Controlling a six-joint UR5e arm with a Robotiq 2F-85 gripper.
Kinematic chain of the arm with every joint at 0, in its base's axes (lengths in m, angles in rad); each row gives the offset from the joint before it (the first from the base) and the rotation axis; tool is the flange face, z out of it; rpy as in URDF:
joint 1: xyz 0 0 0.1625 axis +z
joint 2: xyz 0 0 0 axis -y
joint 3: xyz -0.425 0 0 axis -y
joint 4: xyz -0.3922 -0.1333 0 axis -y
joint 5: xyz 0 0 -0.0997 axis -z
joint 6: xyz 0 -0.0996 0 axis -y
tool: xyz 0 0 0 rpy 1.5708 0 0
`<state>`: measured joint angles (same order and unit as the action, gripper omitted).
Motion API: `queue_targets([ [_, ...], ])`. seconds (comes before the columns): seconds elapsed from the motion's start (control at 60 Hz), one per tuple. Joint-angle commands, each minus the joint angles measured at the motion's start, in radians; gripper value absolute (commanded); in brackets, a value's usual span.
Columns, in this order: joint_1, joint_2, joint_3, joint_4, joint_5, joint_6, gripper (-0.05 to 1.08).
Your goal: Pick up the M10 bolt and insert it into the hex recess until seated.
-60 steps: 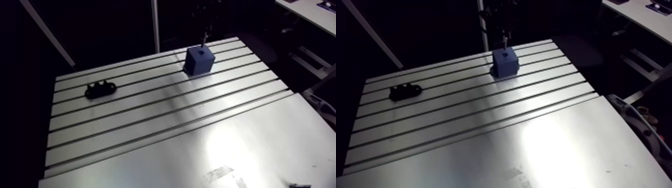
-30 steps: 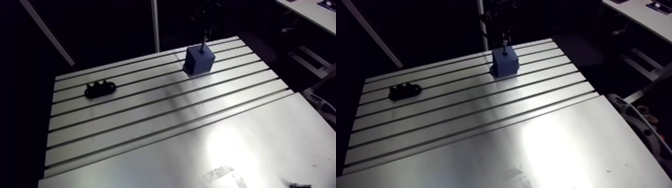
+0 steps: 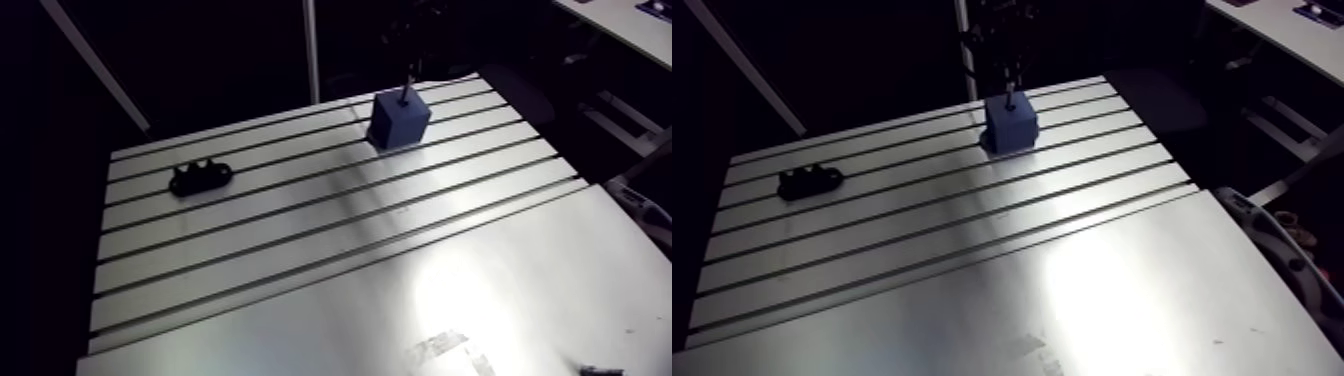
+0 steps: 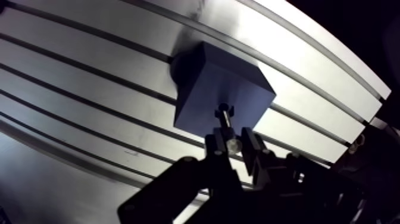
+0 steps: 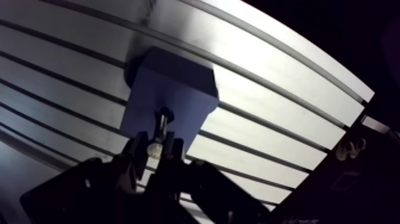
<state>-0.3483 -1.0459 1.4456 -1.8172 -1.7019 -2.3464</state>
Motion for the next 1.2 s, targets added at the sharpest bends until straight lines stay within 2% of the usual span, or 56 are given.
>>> queue_targets([
  [0.017, -0.001, 0.001, 0.002, -0.004, 0.000, 0.000, 1.03],
  [1.2, -0.001, 0.014, 0.002, -0.008, 0.000, 0.000, 1.03],
])
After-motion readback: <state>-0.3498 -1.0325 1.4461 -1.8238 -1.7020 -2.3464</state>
